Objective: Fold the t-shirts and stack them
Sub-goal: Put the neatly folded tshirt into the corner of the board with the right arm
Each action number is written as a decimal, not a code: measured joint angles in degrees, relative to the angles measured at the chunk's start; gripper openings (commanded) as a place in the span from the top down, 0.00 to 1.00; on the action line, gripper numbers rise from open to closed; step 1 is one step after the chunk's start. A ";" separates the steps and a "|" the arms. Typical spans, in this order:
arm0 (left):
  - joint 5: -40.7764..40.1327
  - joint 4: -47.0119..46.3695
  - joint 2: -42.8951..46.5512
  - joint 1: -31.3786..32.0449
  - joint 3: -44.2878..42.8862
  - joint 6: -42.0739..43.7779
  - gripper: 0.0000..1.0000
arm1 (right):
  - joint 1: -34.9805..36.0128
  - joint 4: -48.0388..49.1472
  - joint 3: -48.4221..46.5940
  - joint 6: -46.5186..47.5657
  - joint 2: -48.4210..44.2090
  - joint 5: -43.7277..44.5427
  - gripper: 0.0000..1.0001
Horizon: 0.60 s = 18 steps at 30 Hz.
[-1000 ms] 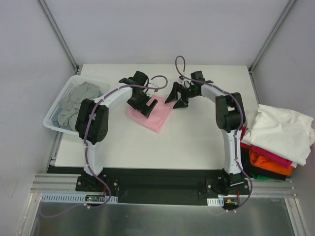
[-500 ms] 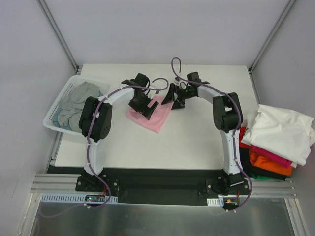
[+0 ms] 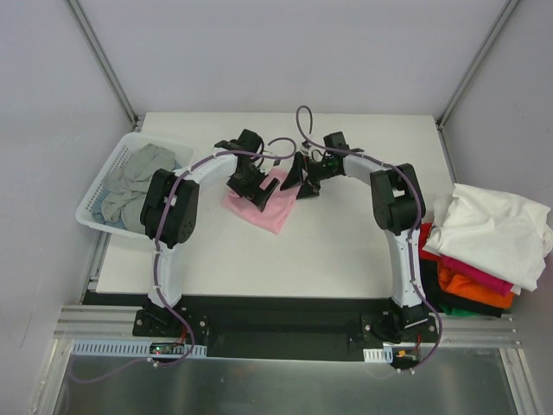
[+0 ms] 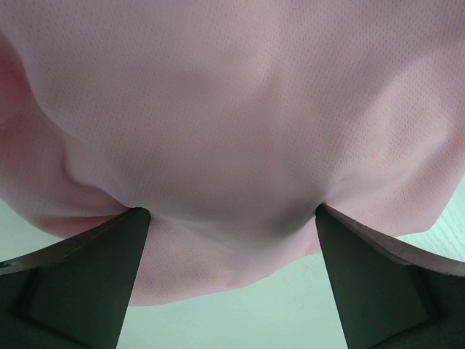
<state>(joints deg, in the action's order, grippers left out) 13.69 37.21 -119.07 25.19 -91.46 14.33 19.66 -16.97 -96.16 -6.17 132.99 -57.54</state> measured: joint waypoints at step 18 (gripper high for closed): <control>-0.37 -0.55 -0.17 0.00 0.22 0.15 0.01 | 2.49 -4.52 -0.66 3.48 -1.03 2.78 0.11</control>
<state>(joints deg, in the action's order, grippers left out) 13.32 36.67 -119.24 25.19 -91.24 14.48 22.15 -21.50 -96.82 -2.70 131.96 -54.76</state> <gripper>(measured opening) 0.992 0.911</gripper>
